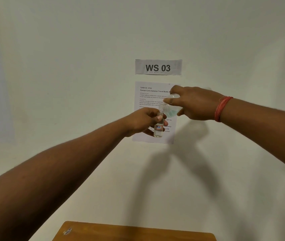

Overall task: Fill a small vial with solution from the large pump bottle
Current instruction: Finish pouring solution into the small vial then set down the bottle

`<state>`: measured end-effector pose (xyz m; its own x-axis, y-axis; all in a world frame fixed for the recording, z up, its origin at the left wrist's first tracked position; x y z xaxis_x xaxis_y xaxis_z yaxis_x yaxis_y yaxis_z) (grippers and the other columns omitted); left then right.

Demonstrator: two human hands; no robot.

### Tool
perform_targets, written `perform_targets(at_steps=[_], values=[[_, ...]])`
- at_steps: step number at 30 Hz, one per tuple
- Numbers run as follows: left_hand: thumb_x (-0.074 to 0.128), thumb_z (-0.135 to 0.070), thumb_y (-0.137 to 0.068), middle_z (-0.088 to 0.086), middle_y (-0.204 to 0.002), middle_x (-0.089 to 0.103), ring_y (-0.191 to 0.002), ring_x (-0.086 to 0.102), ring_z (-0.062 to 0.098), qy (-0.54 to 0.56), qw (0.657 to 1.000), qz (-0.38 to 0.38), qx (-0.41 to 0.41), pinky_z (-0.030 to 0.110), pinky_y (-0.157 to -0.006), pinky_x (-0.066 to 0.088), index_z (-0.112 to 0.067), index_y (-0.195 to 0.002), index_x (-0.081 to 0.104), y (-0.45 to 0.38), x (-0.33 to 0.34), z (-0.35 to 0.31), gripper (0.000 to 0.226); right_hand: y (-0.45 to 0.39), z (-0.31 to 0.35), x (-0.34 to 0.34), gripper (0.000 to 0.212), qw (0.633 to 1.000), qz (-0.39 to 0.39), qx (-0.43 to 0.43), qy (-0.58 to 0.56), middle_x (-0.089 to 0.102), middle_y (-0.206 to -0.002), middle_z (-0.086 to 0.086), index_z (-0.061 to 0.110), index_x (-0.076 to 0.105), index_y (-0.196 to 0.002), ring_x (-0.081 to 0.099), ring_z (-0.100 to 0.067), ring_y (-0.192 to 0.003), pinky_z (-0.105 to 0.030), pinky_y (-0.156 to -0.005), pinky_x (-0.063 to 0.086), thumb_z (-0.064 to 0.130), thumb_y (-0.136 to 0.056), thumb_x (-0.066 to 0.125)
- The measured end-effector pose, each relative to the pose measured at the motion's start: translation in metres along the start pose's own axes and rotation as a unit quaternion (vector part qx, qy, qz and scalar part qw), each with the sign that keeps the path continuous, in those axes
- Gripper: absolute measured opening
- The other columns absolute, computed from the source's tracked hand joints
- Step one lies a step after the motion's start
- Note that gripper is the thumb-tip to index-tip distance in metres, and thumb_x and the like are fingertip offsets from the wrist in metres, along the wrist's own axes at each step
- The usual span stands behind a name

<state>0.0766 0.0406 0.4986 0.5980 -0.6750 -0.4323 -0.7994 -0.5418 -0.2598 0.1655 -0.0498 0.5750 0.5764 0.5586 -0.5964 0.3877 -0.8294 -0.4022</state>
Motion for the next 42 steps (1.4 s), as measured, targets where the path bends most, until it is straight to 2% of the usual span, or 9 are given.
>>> perform_targets(at_steps=[4, 6, 10, 18, 23, 30, 34, 38, 42], values=[[0.048, -0.019, -0.107, 0.009, -0.121, 0.072, -0.111, 0.071, 0.025, -0.004, 1.000, 0.000, 0.000, 0.049, -0.094, 0.059, -0.007, -0.127, 0.061, 0.000, 0.001, 0.001, 0.026, 0.002, -0.001, 0.003, 0.062, 1.000, -0.002, 0.003, -0.005, 0.046, -0.137, -0.011, 0.023, 0.047, -0.142, 0.063, -0.032, -0.088, -0.025, -0.064, 0.035, 0.017, -0.085, 0.071], [0.048, -0.019, -0.107, 0.009, -0.120, 0.072, -0.110, 0.071, 0.026, -0.004, 1.000, 0.000, 0.000, 0.049, -0.094, 0.059, -0.007, -0.126, 0.061, 0.000, 0.001, 0.003, 0.025, 0.003, 0.000, 0.005, 0.061, 1.000, -0.003, 0.005, -0.012, 0.045, -0.137, -0.010, 0.024, 0.046, -0.143, 0.063, -0.033, -0.089, -0.026, -0.064, 0.041, 0.019, -0.087, 0.069], [0.048, -0.019, -0.107, 0.009, -0.120, 0.073, -0.110, 0.072, 0.026, 0.000, 1.000, 0.002, 0.001, 0.046, -0.090, 0.061, -0.007, -0.124, 0.061, 0.001, 0.004, 0.007, 0.024, 0.007, 0.003, 0.011, 0.062, 0.999, 0.000, 0.012, -0.037, 0.042, -0.140, -0.010, 0.022, 0.044, -0.144, 0.063, -0.034, -0.093, -0.037, -0.075, 0.055, 0.019, -0.088, 0.068], [0.047, -0.018, -0.108, 0.012, -0.122, 0.070, -0.102, 0.072, 0.020, 0.013, 1.000, 0.002, 0.001, 0.028, -0.073, 0.062, -0.003, -0.125, 0.059, 0.008, 0.018, 0.025, 0.026, 0.024, 0.012, 0.039, 0.065, 0.990, 0.017, 0.058, -0.126, 0.039, -0.143, -0.006, 0.025, 0.041, -0.146, 0.062, -0.032, -0.098, -0.034, -0.082, 0.052, 0.029, -0.088, 0.070], [0.047, -0.017, -0.108, 0.013, -0.124, 0.068, -0.102, 0.069, 0.016, 0.008, 1.000, 0.002, -0.001, 0.024, -0.073, 0.060, -0.003, -0.127, 0.057, 0.018, 0.031, 0.048, 0.025, 0.043, 0.029, 0.067, 0.066, 0.974, 0.036, 0.093, -0.205, 0.038, -0.143, -0.005, 0.028, 0.038, -0.147, 0.061, -0.030, -0.102, -0.037, -0.086, 0.053, 0.035, -0.089, 0.068], [0.045, -0.015, -0.108, 0.017, -0.123, 0.067, -0.111, 0.066, 0.024, 0.009, 0.999, -0.018, -0.037, 0.036, -0.086, 0.060, -0.002, -0.127, 0.055, 0.042, 0.057, 0.110, 0.025, 0.085, 0.073, 0.136, 0.062, 0.914, 0.027, 0.184, -0.362, 0.047, -0.128, -0.001, 0.026, 0.045, -0.143, 0.055, -0.022, -0.108, -0.031, -0.094, 0.045, 0.033, -0.087, 0.070], [0.045, -0.017, -0.108, 0.009, -0.119, 0.068, -0.112, 0.067, 0.022, -0.008, 0.998, -0.029, -0.058, 0.028, -0.085, 0.060, -0.004, -0.133, 0.055, 0.071, 0.081, 0.164, 0.030, 0.112, 0.118, 0.186, 0.059, 0.860, 0.030, 0.235, -0.451, 0.049, -0.119, 0.002, 0.027, 0.048, -0.140, 0.049, -0.012, -0.103, -0.023, -0.091, 0.036, 0.031, -0.086, 0.071], [0.047, -0.024, -0.108, 0.001, -0.119, 0.069, -0.116, 0.065, 0.013, -0.045, 0.995, -0.013, -0.090, 0.041, -0.100, 0.055, -0.011, -0.131, 0.057, 0.112, 0.118, 0.232, 0.029, 0.140, 0.182, 0.235, 0.058, 0.818, 0.059, 0.262, -0.509, 0.051, -0.116, -0.002, 0.021, 0.050, -0.139, 0.048, -0.010, -0.100, -0.025, -0.092, 0.039, 0.029, -0.085, 0.071], [0.048, -0.028, -0.107, -0.002, -0.120, 0.071, -0.115, 0.065, 0.014, -0.060, 0.991, 0.021, -0.122, 0.047, -0.100, 0.053, -0.024, -0.124, 0.059, 0.160, 0.159, 0.290, 0.021, 0.164, 0.242, 0.275, 0.063, 0.785, 0.096, 0.287, -0.540, 0.055, -0.122, -0.005, 0.022, 0.050, -0.139, 0.051, -0.016, -0.105, -0.025, -0.090, 0.039, 0.029, -0.081, 0.075]])
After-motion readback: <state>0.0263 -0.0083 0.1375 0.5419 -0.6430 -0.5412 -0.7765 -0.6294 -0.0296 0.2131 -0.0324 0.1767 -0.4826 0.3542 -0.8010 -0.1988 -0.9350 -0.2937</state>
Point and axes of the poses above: each hand's wrist, its own y-axis away from the middle knuckle, its own x-axis out of the palm, z = x × y, the point moved 8 cm from there along -y, towards the middle knuckle
